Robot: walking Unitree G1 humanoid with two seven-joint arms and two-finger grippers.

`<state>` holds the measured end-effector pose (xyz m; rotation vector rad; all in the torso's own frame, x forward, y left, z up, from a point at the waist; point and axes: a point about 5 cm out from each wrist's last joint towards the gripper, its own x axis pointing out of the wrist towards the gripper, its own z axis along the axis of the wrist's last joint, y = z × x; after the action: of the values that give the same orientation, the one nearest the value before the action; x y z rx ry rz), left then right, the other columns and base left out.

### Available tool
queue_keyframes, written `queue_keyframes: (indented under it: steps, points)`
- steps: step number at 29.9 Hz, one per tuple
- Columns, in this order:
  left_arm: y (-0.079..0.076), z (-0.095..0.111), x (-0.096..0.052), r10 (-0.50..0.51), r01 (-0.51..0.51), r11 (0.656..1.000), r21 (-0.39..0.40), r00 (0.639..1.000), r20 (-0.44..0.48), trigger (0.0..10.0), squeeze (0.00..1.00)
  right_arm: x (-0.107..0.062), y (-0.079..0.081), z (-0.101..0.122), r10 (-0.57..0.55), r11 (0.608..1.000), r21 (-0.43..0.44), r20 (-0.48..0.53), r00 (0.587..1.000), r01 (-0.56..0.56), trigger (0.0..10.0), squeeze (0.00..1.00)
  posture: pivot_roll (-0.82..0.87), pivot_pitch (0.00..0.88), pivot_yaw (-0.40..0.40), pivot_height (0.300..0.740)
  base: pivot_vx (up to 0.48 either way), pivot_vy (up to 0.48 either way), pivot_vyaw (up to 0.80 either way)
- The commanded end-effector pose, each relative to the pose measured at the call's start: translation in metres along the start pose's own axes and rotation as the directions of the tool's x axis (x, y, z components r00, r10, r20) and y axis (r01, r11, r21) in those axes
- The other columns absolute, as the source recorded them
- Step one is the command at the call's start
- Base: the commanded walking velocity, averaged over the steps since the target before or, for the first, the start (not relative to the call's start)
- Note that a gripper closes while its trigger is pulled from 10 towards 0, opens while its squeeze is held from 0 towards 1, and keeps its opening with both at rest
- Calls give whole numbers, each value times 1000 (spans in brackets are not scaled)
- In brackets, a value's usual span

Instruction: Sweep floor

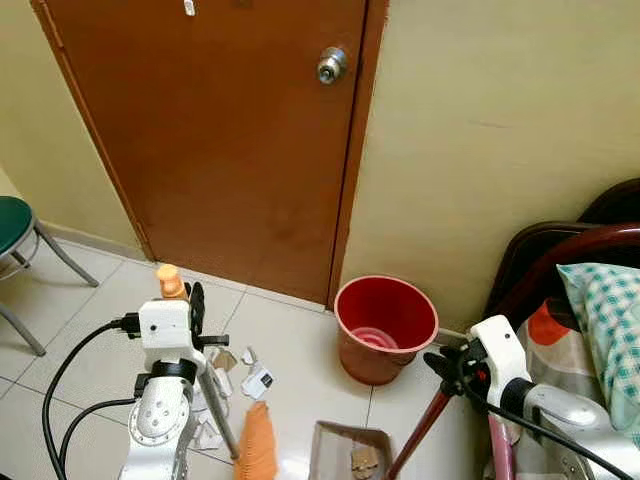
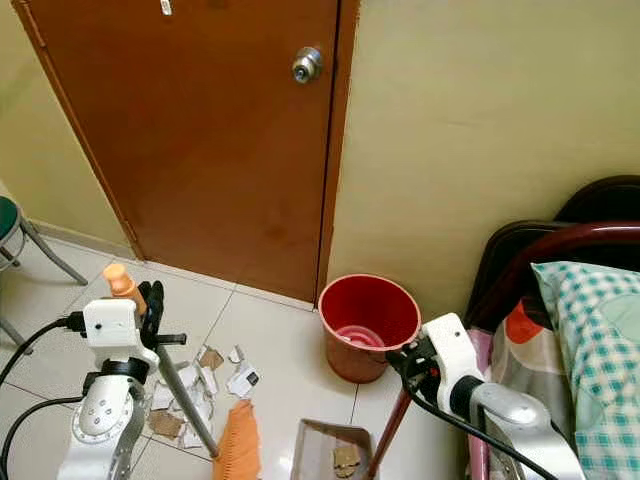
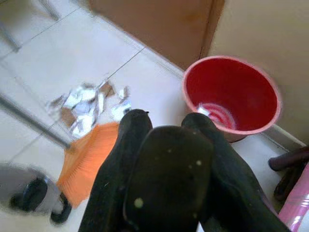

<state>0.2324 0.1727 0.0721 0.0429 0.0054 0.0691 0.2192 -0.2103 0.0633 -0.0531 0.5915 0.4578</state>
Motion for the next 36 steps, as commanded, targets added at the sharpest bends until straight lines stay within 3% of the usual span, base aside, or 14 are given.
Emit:
queue_keyframes:
  steps: [1,5,12,19,24,36]
  points:
    - [-5,-4,3,-39,38,999,-14,999,-37,10000,0,9,-3,18,-61,998,11,75,995,60,10000,0,19,0,-11,740,0,0,0]
    - [-10,4,14,-58,58,998,-28,998,-8,10000,0,27,-5,43,-140,989,-17,185,973,146,10000,0,20,0,16,740,0,0,0]
    - [-12,14,28,-80,80,996,-40,997,12,10000,0,37,-7,48,-252,967,32,240,937,252,10000,0,8,0,1,740,0,0,0]
    - [-10,16,27,-86,87,995,-43,996,21,10000,0,37,1,43,-300,954,95,261,917,285,10000,0,-13,22,-27,740,0,176,-84]
    - [-13,14,24,-93,93,994,-56,996,12,10000,0,39,4,42,-303,953,90,264,916,290,10000,0,-18,30,-27,740,0,343,-800]
    - [-24,7,19,-125,123,987,-100,992,-10,10000,0,44,4,40,-314,949,101,270,910,297,10000,0,-29,15,-13,740,0,439,0]
